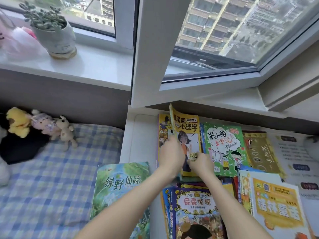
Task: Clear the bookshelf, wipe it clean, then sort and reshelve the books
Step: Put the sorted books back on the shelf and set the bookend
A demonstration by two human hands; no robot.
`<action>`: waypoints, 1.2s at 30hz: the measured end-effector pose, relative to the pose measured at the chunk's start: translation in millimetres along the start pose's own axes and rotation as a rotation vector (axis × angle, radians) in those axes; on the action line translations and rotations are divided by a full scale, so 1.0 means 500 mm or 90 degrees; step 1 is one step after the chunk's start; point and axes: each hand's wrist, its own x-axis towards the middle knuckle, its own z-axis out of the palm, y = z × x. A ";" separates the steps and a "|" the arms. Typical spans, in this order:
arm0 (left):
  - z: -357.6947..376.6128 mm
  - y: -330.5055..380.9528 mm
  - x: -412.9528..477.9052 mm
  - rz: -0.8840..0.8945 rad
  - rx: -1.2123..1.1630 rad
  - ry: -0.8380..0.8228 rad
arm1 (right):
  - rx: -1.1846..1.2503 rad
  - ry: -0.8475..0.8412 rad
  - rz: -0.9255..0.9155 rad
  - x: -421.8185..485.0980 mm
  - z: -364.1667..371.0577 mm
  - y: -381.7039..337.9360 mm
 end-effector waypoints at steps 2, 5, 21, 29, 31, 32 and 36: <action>0.001 0.033 -0.019 0.038 -0.022 -0.003 | 0.038 -0.022 -0.007 0.001 -0.012 0.005; 0.000 0.034 -0.011 0.046 -0.062 -0.033 | 0.088 -0.045 -0.045 -0.020 -0.038 0.002; -0.012 -0.078 0.114 -0.315 -0.334 -0.118 | -0.084 -0.009 -0.186 -0.085 0.035 -0.094; 0.001 -0.074 0.120 -0.251 -0.244 -0.118 | 0.044 -0.076 -0.219 -0.089 0.014 -0.080; -0.003 -0.063 0.114 -0.245 -0.299 -0.130 | 0.102 -0.086 -0.202 -0.083 0.008 -0.060; -0.001 -0.055 0.108 -0.254 -0.356 -0.157 | 0.130 -0.093 -0.193 -0.081 0.007 -0.051; 0.009 -0.040 0.088 -0.251 -0.441 -0.166 | 0.201 -0.113 -0.186 -0.085 0.008 -0.033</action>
